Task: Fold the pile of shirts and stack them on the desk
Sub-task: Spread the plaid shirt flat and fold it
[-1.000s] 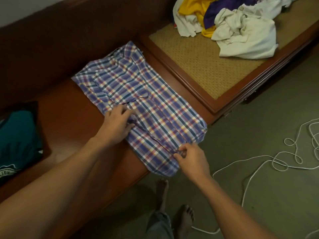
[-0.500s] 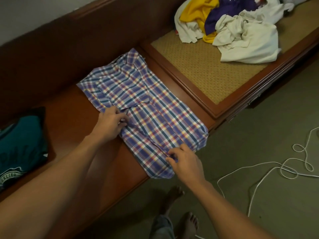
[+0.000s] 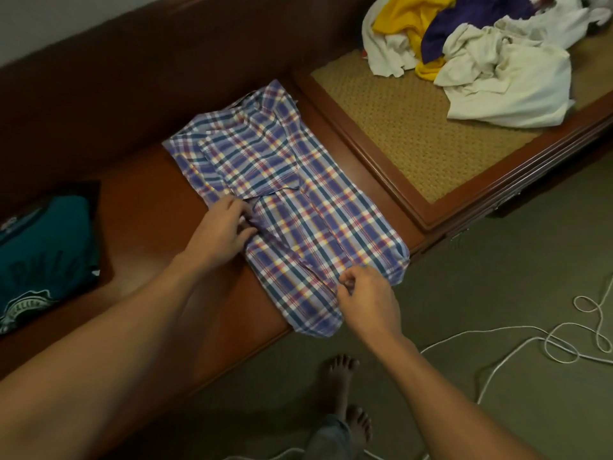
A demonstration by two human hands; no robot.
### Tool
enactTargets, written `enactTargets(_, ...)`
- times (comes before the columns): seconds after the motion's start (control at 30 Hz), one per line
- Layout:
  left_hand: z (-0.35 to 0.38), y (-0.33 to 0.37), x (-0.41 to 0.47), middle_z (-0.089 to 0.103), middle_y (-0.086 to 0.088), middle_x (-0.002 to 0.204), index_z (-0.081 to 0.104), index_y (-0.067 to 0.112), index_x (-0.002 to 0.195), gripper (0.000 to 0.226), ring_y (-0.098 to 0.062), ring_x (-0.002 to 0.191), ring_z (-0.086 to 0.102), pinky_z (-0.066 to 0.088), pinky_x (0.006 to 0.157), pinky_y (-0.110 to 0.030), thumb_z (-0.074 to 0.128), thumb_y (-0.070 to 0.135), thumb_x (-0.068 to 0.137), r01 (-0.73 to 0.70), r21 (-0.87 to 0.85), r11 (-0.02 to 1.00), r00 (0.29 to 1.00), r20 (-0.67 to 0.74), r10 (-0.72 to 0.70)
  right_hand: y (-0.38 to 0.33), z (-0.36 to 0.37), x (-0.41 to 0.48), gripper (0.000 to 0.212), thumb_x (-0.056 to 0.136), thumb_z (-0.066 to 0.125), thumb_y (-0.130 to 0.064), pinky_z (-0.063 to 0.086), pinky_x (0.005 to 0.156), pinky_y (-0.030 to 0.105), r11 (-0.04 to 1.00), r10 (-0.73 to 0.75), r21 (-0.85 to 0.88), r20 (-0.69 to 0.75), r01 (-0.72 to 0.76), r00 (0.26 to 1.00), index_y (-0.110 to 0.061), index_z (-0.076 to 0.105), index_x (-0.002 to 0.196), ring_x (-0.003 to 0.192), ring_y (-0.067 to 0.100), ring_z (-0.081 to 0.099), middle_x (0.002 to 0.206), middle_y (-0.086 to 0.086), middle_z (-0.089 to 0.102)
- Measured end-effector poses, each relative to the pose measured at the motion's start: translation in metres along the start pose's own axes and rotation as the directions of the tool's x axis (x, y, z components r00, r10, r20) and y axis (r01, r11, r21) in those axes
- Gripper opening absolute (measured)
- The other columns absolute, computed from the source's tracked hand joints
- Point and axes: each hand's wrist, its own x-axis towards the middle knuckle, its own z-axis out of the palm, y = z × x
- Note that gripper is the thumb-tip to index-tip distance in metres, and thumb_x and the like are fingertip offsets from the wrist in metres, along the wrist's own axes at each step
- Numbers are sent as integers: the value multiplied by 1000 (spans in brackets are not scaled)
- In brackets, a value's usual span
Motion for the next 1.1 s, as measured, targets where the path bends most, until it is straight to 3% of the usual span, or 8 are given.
enactTargets(0.17, 16, -12, -14, 45, -4, 148, 49, 19, 143, 50, -27, 136, 44, 42, 109, -48, 63, 36, 98, -75, 149, 986, 993, -81, 88, -3, 3, 18, 32, 101, 58, -32, 44, 72, 20, 979, -176, -104, 18, 177, 984, -27, 59, 132, 87, 5, 52, 117, -6, 52)
enactTargets(0.27, 25, -12, -23, 34, -1, 162, 41, 21, 152, 53, -22, 149, 30, 27, 116, -47, 53, 36, 103, -3, 189, 982, 997, -71, 17, -6, 5, 31, 35, 100, 58, -36, 48, 76, 24, 957, -189, -208, 87, 204, 978, -28, 58, 134, 89, 7, 49, 122, -4, 47)
enactTargets(0.37, 28, -7, -26, 8, 7, 169, 14, 27, 162, 56, -15, 156, 5, 7, 121, -51, 32, 34, 110, 25, 255, 967, 997, 66, -43, -4, 1, 45, 39, 100, 59, -36, 41, 69, 20, 945, -223, -220, 113, 243, 968, -28, 56, 138, 85, 6, 48, 124, -4, 45)
enactTargets(0.5, 21, 4, -37, -6, 9, 169, 4, 30, 162, 66, -19, 156, -10, -2, 122, -58, 39, 29, 107, 36, 292, 956, 992, 103, -69, 7, -11, 62, 33, 100, 61, -30, 45, 74, 21, 960, -252, -80, 175, 269, 952, -24, 64, 132, 91, 8, 54, 117, -7, 51)
enactTargets(0.67, 33, 53, -82, 13, 10, 168, 29, 33, 157, 50, -16, 156, 1, -6, 121, -58, 33, 39, 108, 1, 137, 991, 997, 82, -12, 33, -51, 74, 30, 95, 67, -22, 45, 79, 27, 983, -177, -49, 18, 178, 984, -20, 72, 124, 89, 12, 58, 112, -4, 60)
enactTargets(0.83, 74, 96, -131, 28, 10, 164, 37, 31, 154, 54, -9, 152, 7, -1, 118, -58, 47, 39, 102, 82, 106, 991, 997, 6, -83, 59, -76, 69, 36, 98, 65, -25, 50, 91, 35, 931, -163, -256, 349, 261, 923, -26, 64, 133, 113, 21, 59, 139, -6, 42)
enactTargets(1.0, 90, 138, -162, 45, 5, 155, 55, 27, 142, 57, -19, 148, 34, 27, 114, -63, 73, 25, 88, 282, -46, 958, 944, -164, -285, 85, -81, 68, 27, 91, 73, -11, 51, 85, 31, 981, -195, 10, 99, 195, 976, -19, 74, 116, 96, 17, 63, 112, -3, 60)
enactTargets(1.1, 102, 164, -178, 60, -2, 133, 69, 20, 124, 42, -20, 129, 50, 34, 101, -50, 76, 15, 83, 362, -134, 922, 857, -341, -386, 101, -81, 59, 21, 89, 75, -13, 50, 85, 32, 987, -119, 114, 15, 116, 993, -18, 74, 109, 93, 18, 65, 105, -2, 65)
